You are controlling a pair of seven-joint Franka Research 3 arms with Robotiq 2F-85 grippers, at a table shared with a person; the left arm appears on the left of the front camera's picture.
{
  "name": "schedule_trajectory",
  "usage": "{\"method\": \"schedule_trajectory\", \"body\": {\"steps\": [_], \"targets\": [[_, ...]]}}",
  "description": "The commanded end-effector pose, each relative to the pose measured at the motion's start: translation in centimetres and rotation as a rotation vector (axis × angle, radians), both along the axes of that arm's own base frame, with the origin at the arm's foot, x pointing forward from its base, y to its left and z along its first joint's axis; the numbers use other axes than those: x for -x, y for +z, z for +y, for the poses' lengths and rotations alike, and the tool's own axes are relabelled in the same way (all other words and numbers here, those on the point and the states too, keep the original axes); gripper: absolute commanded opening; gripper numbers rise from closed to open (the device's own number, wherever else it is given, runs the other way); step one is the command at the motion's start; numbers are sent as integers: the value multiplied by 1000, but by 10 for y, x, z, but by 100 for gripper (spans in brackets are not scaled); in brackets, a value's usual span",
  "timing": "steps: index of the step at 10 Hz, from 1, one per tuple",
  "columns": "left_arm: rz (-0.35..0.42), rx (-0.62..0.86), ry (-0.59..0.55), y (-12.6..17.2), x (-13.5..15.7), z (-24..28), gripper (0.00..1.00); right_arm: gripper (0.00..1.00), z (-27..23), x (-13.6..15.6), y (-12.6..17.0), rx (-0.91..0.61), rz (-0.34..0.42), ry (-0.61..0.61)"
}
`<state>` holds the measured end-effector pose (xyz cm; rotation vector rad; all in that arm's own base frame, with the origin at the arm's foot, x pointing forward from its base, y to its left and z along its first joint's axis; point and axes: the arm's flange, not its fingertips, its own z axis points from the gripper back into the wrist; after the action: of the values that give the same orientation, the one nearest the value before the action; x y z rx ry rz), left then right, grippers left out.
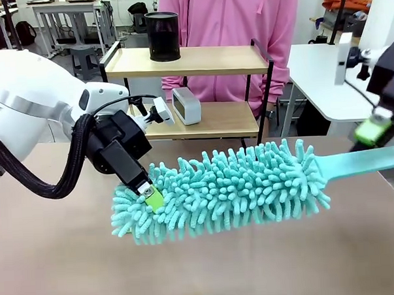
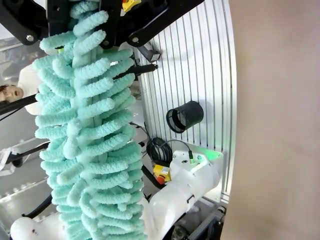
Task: Clean the shelf.
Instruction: Hand the Duster back to the human.
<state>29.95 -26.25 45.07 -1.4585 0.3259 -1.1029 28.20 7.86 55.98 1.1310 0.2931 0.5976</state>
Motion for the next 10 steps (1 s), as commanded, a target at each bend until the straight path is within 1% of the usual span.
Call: {"method": "schedule_trajectory", "body": {"steps": [1,2,3,4,5,6,7,8,9,10], "targets": [[-22,-1,-18,-1,-3,1,0,95,-5,-6,-2,-84,-38,-340],[-21,2,-2,0,-5,5,0,100,-16,-14,-5,-73,-100,-567],[-25,10,23,1,-10,11,0,100,-29,-19,-9,-90,-151,-712],[-22,17,67,2,-16,21,0,100,-49,-20,-17,-83,-178,-850],[-20,25,129,3,-23,35,0,100,-72,-18,-27,-74,-176,-957],[-28,25,213,5,-31,57,0,100,-100,-12,-41,-120,-123,-1029],[-39,22,294,8,-38,80,0,100,-123,-7,-55,-155,-52,-1089],[-52,36,355,15,-39,108,0,100,-101,-25,-30,-84,-150,-931],[-60,77,374,26,-35,133,0,100,-101,-25,-30,-84,-150,-931],[-114,110,389,42,-28,160,0,100,-101,-25,-30,-84,-150,-931]]}}
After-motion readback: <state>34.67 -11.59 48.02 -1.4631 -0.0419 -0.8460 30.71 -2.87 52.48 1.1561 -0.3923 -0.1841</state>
